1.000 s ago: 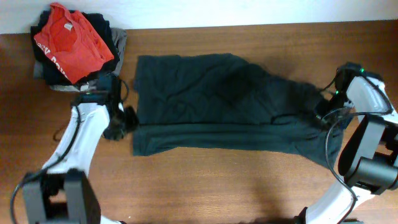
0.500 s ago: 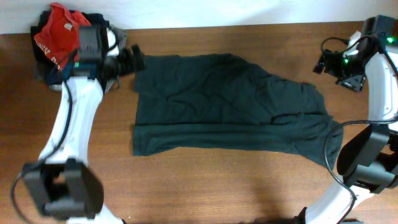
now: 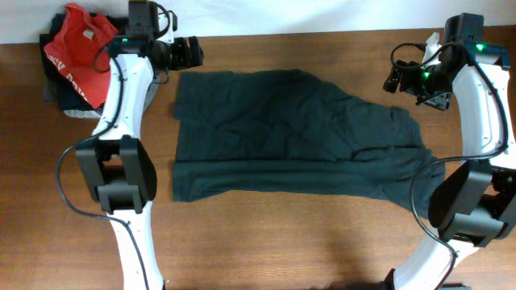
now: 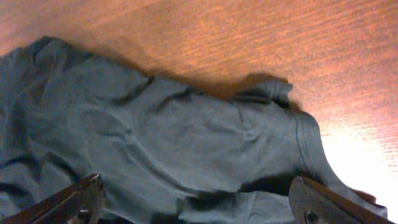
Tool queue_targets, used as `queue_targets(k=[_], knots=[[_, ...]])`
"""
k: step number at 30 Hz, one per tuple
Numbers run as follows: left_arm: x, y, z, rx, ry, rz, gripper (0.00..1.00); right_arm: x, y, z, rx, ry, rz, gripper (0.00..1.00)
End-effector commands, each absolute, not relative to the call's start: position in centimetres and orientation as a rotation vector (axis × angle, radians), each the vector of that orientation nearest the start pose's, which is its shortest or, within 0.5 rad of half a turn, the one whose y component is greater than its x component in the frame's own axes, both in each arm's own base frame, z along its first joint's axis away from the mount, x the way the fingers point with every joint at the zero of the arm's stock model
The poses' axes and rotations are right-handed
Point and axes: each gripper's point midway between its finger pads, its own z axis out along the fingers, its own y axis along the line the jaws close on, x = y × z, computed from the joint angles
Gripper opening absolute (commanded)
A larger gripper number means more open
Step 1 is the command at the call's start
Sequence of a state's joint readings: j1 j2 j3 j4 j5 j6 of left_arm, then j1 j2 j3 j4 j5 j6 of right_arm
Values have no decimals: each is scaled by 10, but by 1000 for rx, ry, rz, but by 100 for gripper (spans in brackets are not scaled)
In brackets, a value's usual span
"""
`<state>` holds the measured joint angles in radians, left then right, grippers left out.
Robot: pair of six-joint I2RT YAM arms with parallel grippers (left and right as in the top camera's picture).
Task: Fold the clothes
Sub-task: 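Release the shirt and raise both grippers toward the back corners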
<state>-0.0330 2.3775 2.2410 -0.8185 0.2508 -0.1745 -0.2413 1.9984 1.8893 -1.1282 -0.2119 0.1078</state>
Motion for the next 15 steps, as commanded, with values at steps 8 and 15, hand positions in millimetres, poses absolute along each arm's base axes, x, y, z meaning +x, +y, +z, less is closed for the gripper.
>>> queue_targets(k=[8, 15], knots=[[611, -62, 57, -50, 2594, -366, 99, 446, -67, 158, 423, 2793, 286, 99], [615, -53, 35, -22, 2611, -292, 99, 442, -66, 157, 429, 2810, 290, 99]])
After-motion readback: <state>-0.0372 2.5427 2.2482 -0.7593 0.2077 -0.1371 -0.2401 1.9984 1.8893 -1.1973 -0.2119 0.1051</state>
